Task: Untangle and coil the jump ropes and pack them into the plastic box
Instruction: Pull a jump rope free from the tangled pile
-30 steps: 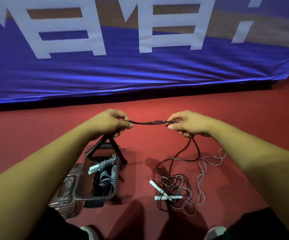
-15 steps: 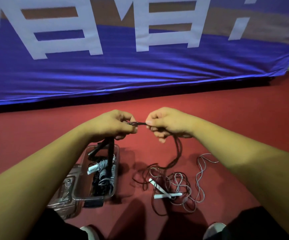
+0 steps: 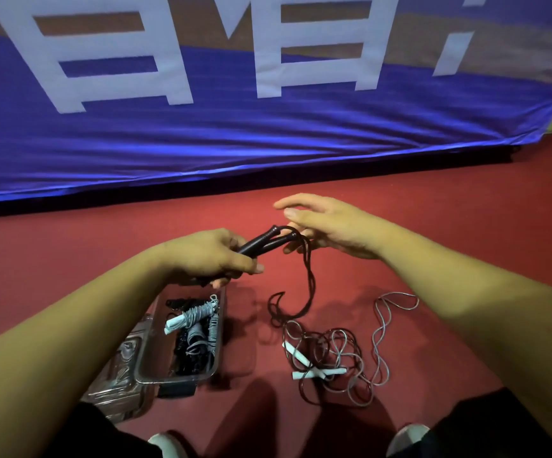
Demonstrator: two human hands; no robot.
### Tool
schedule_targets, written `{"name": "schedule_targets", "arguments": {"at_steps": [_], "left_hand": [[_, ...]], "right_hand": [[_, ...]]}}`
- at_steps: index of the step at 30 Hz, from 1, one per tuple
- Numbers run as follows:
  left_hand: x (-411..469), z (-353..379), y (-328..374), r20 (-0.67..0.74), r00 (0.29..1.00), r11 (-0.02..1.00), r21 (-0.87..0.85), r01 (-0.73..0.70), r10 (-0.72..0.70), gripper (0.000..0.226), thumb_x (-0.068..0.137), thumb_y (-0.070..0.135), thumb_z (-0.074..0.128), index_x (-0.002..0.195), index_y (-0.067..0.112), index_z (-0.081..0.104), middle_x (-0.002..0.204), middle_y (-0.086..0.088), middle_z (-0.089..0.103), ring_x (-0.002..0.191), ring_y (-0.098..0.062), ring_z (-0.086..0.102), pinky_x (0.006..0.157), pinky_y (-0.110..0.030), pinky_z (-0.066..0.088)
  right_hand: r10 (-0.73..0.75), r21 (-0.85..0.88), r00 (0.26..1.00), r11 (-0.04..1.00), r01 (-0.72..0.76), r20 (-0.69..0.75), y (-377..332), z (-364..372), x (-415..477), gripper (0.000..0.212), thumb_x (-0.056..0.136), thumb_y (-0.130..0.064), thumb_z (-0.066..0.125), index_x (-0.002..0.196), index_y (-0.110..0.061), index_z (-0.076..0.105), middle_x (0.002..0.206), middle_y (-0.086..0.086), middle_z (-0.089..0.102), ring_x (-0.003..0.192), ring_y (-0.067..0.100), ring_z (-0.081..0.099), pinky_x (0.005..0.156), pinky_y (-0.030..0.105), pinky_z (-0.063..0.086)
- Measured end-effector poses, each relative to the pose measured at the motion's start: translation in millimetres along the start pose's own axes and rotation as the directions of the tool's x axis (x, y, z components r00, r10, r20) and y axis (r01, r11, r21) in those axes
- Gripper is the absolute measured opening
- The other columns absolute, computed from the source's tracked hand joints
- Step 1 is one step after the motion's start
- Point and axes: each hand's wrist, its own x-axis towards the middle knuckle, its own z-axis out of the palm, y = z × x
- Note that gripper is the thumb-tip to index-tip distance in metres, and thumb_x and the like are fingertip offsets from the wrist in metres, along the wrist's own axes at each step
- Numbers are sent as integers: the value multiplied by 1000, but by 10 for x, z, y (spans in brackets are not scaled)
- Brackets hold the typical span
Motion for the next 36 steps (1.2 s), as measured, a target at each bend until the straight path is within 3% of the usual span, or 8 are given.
{"name": "schedule_targets", "arguments": {"at_steps": [3,9,16,22,25,28,30,36], "left_hand": [[3,41,25,-14,1000,999,-33,16,-16,28,93,13,64,71,11,47,39,4,39,29,-8,33,33,-16,23],[0,69,46,28,1000,1000,0,9,-9,18,93,20,64,82,5,68,52,-3,51,37,-13,46,38,-18,32],[-30,110,45,27,999,998,-57,-32,34,11,96,7,58,105,4,63,56,-1,49,39,-11,42,39,-18,33],[-46,21,84,-83,996,998,40,-40,43,20,94,23,64,82,10,55,48,6,39,41,-11,30,40,-20,25],[-73,-52,91,-73,996,994,-89,-55,49,25,93,19,63,74,11,49,50,3,36,42,-11,25,43,-24,18],[-90,-104,100,-34,997,951,-300,-79,72,26,89,20,62,69,13,48,50,2,32,37,-8,22,43,-23,14],[-109,-132,121,6,997,925,-374,-68,76,24,88,24,66,72,12,52,51,2,30,34,-6,22,40,-20,13],[-205,-195,129,239,970,917,-395,59,40,16,90,24,62,96,11,57,53,-1,29,32,-6,24,36,-13,16]], "right_hand": [[-62,-119,998,991,63,11,-54,139,-13,27,97,-24,55,117,-5,59,88,12,68,66,30,68,68,35,57],[-207,-465,978,865,189,14,-114,279,-39,16,97,-25,56,98,-10,53,65,2,59,39,2,44,42,11,32],[-133,-305,991,944,122,-16,-67,223,8,14,98,-14,52,85,-14,48,68,12,62,47,13,41,49,28,38],[-162,-251,986,957,147,-40,-74,58,24,7,91,-21,65,95,-15,68,59,11,56,46,19,39,47,27,36],[-178,-254,983,954,161,-44,-109,-27,29,13,94,-21,61,88,-11,65,56,9,46,48,20,41,50,31,41],[-219,-253,974,947,197,-62,-188,-89,25,22,99,-19,52,82,-8,60,47,-4,41,46,18,46,48,30,45],[-214,-165,975,966,200,-67,-231,-119,25,19,101,-18,48,88,-12,60,48,-6,35,44,14,32,45,25,30],[-128,-126,990,983,133,52,-248,-233,-57,19,97,-23,54,103,-11,68,50,2,42,41,13,27,46,25,21]]}}
